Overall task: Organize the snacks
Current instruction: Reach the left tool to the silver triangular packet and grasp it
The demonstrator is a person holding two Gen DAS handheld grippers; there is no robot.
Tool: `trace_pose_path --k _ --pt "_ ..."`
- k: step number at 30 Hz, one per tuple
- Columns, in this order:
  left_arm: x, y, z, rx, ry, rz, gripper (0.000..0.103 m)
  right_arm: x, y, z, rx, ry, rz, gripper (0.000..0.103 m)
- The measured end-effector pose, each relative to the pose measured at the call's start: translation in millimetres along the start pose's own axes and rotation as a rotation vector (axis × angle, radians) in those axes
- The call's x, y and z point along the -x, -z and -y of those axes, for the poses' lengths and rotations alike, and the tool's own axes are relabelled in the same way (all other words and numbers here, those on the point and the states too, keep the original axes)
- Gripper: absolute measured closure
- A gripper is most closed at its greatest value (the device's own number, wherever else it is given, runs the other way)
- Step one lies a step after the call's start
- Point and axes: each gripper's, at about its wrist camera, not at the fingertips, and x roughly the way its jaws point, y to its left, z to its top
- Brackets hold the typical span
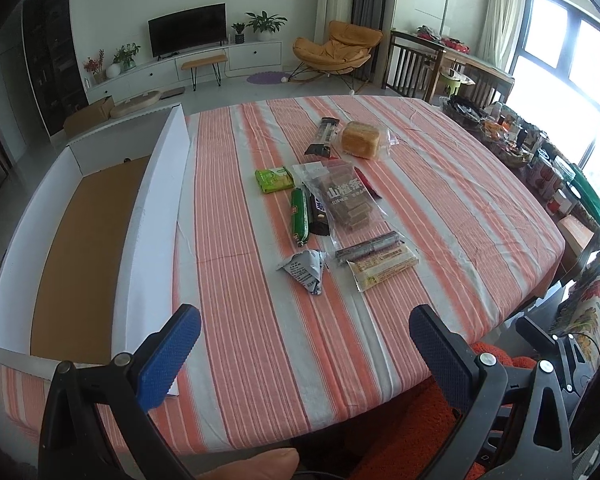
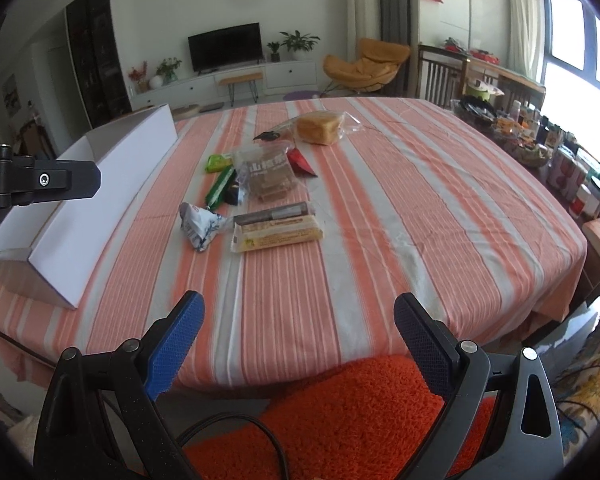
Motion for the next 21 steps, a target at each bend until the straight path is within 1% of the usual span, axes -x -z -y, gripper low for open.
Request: trace_pose_path --k 3,6,8,10,12,14,17,20,21 --pt "-3.4 -1.7 -5.1 0.007 -0.011 -0.002 0.000 0.6 0.1 0.9 -0.001 0.001 0.008 0.006" --pt "-2.2 -10.0 -19.1 0.039 -0.034 0.011 0.000 7.8 -2.3 10.7 -0.034 0.036 0.050 0.006" --pt "0.2 -15.7 -33.2 0.081 -0.042 0.026 0.000 12.7 -4.5 24.5 -0.083 0.070 0.083 0.006" --pt "-0.4 -18.4 -48.1 0.125 -0.031 0.028 0.000 12.6 -5.9 41.2 -0.155 0.092 0.094 0.006" --pt "-9.2 -18.1 -56.0 0.143 -0.020 0.005 0.000 9.6 -4.9 55.9 -0.222 0.100 0.087 0.006" --pt "-25.9 -15.7 -56.7 0.139 -0.022 -0.033 0.000 4.4 -3.0 64.7 -0.262 0.098 0.065 0.006" --pt "-60.7 -14.5 -43.0 0.099 -0.034 -0.086 0.000 -0.8 -0.1 66.4 -0.278 0.091 0.044 0.006" --pt "-101.6 -18.6 -19.0 0.012 -0.079 -0.091 0.000 -1.2 1.6 60.4 -0.259 0.081 0.038 0.006" --pt "-116.6 -20.5 -13.7 -0.003 -0.083 -0.096 0.000 -0.7 1.6 58.3 -0.250 0.077 0.038 0.006"
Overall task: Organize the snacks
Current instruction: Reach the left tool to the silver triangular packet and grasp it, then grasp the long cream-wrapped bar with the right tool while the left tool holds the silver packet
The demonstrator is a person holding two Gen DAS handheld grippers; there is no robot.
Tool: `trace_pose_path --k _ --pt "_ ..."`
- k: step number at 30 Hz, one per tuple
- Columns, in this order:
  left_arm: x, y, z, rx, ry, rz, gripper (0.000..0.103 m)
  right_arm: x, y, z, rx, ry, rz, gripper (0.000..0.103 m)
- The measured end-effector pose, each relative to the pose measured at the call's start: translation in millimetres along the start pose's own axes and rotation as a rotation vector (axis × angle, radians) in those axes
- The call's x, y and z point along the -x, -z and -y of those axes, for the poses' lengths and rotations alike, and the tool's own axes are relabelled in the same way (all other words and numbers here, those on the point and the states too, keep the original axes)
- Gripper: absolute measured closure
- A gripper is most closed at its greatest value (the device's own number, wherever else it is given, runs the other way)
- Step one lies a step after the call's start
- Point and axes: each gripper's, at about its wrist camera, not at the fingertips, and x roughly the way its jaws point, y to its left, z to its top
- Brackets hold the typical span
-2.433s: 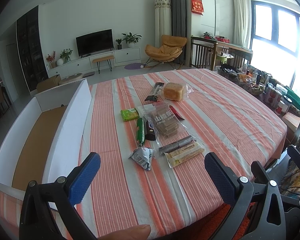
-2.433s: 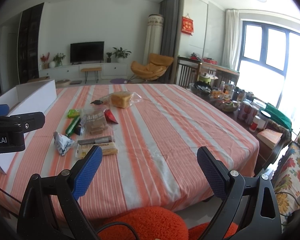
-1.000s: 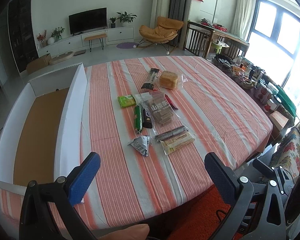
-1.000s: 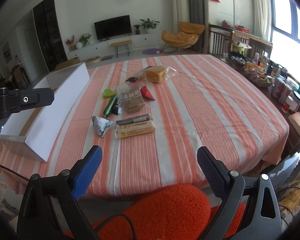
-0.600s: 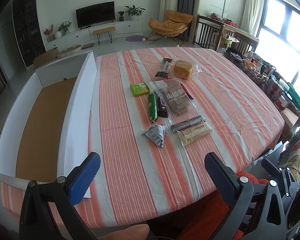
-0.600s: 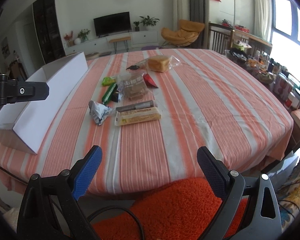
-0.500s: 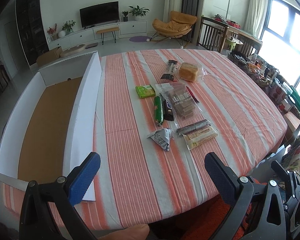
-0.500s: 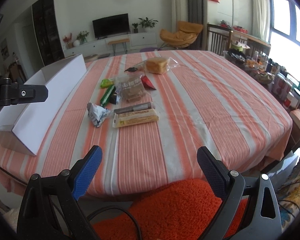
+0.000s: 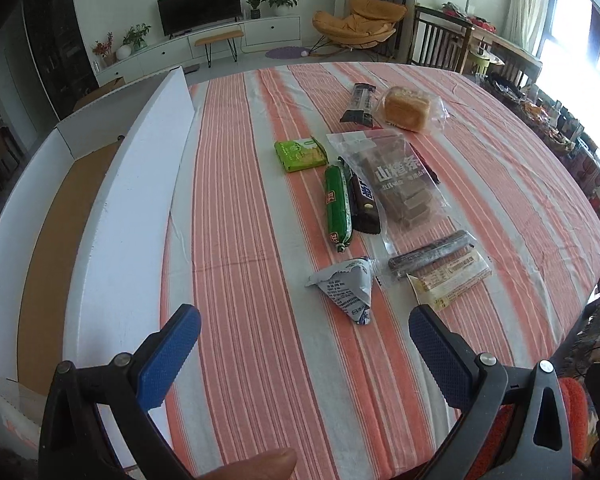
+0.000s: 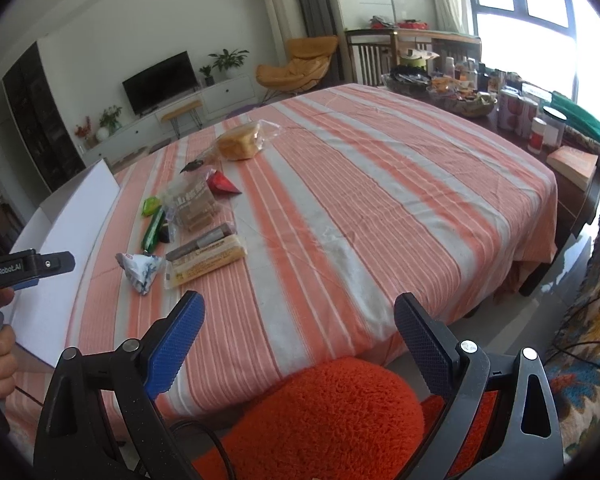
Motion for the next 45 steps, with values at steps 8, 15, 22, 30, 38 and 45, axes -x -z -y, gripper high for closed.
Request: trace_pose_path --k 8,15,22,30,38,45 --pt "-87.8 -6.8 -13.0 0.087 -0.038 0.006 0.000 3.2 5.4 -2.3 0.033 0.006 0.003 0.006" --pt "-91.3 -6.2 -19.0 0.041 -0.008 0.050 0.000 -10.8 5.6 3.3 -0.004 -0.011 -0.036 0.006" --pt "-79.9 -11.9 -18.4 -0.026 0.060 0.031 0.034 -15.9 7.7 1.9 -0.010 -0.057 -0.078 0.006" --pt "-57.5 11.1 -23.4 -0.033 0.146 0.088 0.064 -91.1 -18.9 -41.9 0.116 -0.157 -0.286 0.006" --pt "-40.5 32.9 -43.4 0.016 0.187 0.081 0.064 -169.8 -31.0 -102.5 0.299 -0.103 -0.346 0.006" --pt "-32.0 46.4 -51.8 0.041 0.207 0.119 0.067 -145.5 -53.9 -7.1 0.210 -0.031 -0.348 0.006"
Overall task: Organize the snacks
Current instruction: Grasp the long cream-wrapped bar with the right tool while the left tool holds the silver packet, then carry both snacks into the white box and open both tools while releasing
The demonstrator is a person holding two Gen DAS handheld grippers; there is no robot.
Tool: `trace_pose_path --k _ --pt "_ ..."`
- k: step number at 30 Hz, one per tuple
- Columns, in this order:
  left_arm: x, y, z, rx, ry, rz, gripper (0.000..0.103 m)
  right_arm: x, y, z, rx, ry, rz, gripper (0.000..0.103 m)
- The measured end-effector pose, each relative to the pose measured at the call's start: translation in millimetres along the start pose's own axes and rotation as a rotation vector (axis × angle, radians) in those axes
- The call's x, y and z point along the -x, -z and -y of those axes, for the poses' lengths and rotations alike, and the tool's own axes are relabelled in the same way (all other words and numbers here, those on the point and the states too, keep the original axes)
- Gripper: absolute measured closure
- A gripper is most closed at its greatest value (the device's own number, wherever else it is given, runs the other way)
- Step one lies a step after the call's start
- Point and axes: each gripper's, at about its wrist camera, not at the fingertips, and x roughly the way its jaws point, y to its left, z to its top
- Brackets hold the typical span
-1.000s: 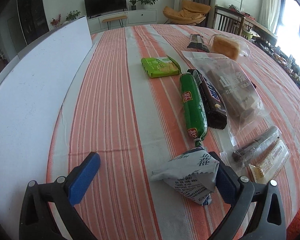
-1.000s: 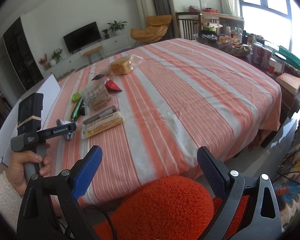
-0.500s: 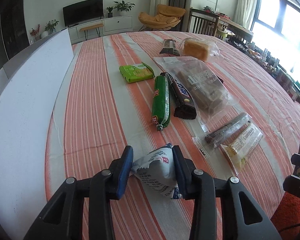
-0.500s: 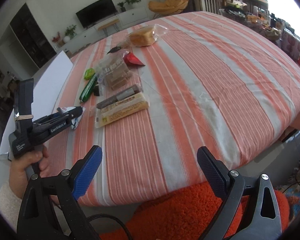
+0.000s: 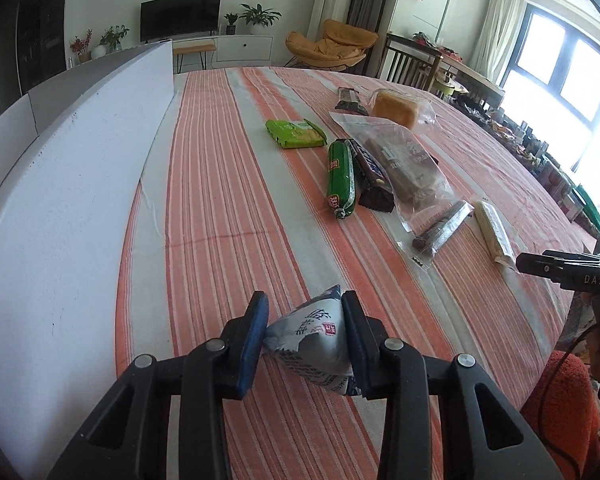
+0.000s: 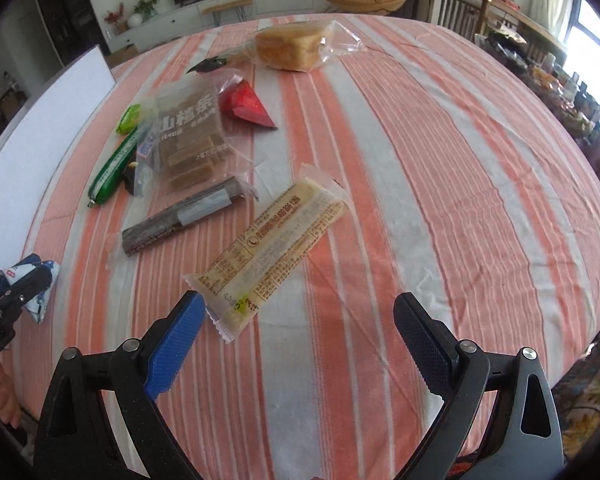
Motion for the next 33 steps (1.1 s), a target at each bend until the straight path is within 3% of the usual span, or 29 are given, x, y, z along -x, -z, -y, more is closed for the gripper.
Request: trace_pose_path --k 5,10,11,12,14,17,19,20,21,24,28,33 --pt "6.0 -2.6 3.8 -0.001 0.003 0.026 0.076 11.8 -8.1 29.5 -0.173 -0.066 -0.027 0.006" --pt "4.7 -1.1 4.6 -0.051 0.017 -0.001 0.072 -21.8 -33.5 1.7 -0.210 -0.107 -0.091 0.008" --pt "6.3 0.4 4.8 -0.061 -0.002 0.004 0.065 -27.8 -37.3 -4.8 -0.199 -0.094 -0.104 0.008" --pt "6.8 2.4 4.3 -0.066 -0.020 0.003 0.048 -31.3 -39.2 -13.4 -0.177 -0.068 -0.110 0.007" --pt "4.0 6.5 1.7 -0.071 -0.022 -0.012 0.031 -36.7 -45.0 -27.4 -0.110 -0.011 -0.120 0.009" --pt "-2.9 11.0 2.4 -0.092 -0.029 -0.026 0.031 -42.1 -47.7 -37.8 -0.053 0.050 -0.145 0.010" --pt "-6.7 11.0 7.6 -0.125 -0.041 -0.021 0.032 -40.7 -48.5 -39.8 -0.029 0.096 -0.135 0.023" --pt "-8.1 10.6 10.8 -0.147 -0.049 -0.013 0.049 -37.7 -49.8 -39.1 -0.025 0.092 -0.119 0.041" --pt "-8.6 10.2 15.0 -0.182 -0.072 -0.004 0.059 -35.6 -51.5 -37.0 -0.024 0.092 -0.109 0.074" --pt "-5.7 7.4 16.2 -0.181 -0.061 0.002 0.066 -30.9 -53.3 -18.1 -0.093 0.019 -0.136 0.074" --pt "11.1 2.3 8.7 -0.070 0.035 0.025 0.067 -15.7 -46.6 20.6 -0.255 -0.144 -0.133 0.074" --pt "61.7 -16.0 12.2 -0.005 0.154 0.113 0.067 15.1 -39.6 27.2 -0.301 -0.251 -0.104 0.074"
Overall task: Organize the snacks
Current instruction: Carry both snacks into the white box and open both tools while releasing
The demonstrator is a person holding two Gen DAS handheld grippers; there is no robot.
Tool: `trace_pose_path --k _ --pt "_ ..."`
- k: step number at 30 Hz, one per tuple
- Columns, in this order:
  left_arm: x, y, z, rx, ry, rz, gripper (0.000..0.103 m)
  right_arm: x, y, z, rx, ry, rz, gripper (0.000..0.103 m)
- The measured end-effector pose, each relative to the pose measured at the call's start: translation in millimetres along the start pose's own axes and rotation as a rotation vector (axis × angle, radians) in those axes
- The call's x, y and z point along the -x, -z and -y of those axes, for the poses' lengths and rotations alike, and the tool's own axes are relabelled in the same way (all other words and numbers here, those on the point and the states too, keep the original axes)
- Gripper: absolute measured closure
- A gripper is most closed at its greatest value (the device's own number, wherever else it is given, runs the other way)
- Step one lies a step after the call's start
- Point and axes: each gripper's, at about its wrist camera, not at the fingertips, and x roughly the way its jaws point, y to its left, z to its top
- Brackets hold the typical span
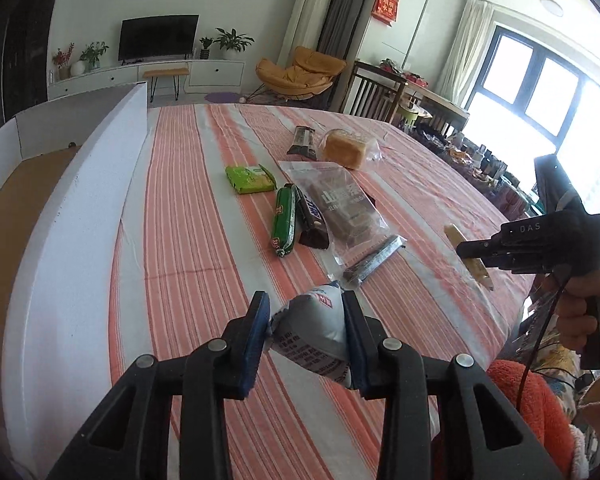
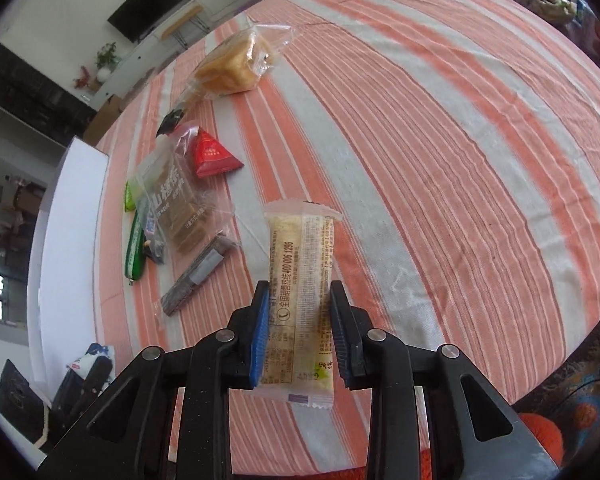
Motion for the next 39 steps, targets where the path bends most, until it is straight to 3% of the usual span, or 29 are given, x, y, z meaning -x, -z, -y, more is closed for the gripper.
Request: trace_pose_path --k 5,9,11,13,17,20,22,23,24,30,35,39 --pt "69.1 -29.9 -12.1 0.096 0.100 0.097 0.067 24.4 17.0 -61.4 0.077 -0.132 0.012 0.074" --pt "125.2 -50.7 -48.0 0.146 0.053 0.180 0.067 39.5 35.3 -144.8 0.181 -0.294 0.007 0.074" --pt "149.0 -57.0 -72.8 0.161 -0.023 0.211 0.067 43.7 42.7 -190.6 0.237 -0.366 0.000 0.074" --pt "166.8 -59.1 -102.2 0.167 -0.146 0.235 0.067 43.3 49.4 -238.9 0.299 -0.427 -0.013 0.073" --pt "176.2 -48.0 -168.9 0.249 -0.330 0.206 0.067 27.8 65.0 -324.9 0.438 -0.471 -0.030 0.073" --pt "169.7 -25.8 -207.6 0.290 -0.479 0.141 0.063 0.1 75.3 -365.5 0.501 -0.480 -0.035 0.071" --pt "158.5 -8.5 -227.9 0.332 -0.552 0.081 0.046 -24.4 79.3 -376.9 0.515 -0.462 -0.050 0.060" --pt "155.0 -1.2 -234.9 0.356 -0.571 0.063 0.027 -34.5 82.4 -376.3 0.515 -0.437 -0.056 0.039" --pt "152.2 6.2 -238.4 0.380 -0.587 0.055 0.018 -40.3 84.3 -371.2 0.504 -0.412 -0.048 0.029" --pt "140.1 16.0 -212.8 0.394 -0.509 0.110 0.016 -48.2 78.6 -281.4 0.457 -0.158 0.106 0.031" --pt "127.2 -13.2 -135.2 0.234 -0.319 0.149 0.013 -30.2 58.2 -150.5 0.259 0.115 0.274 0.031" --pt "106.5 -33.3 -58.4 0.076 -0.131 0.131 0.000 -20.8 34.1 -51.6 0.059 0.293 0.291 0.031"
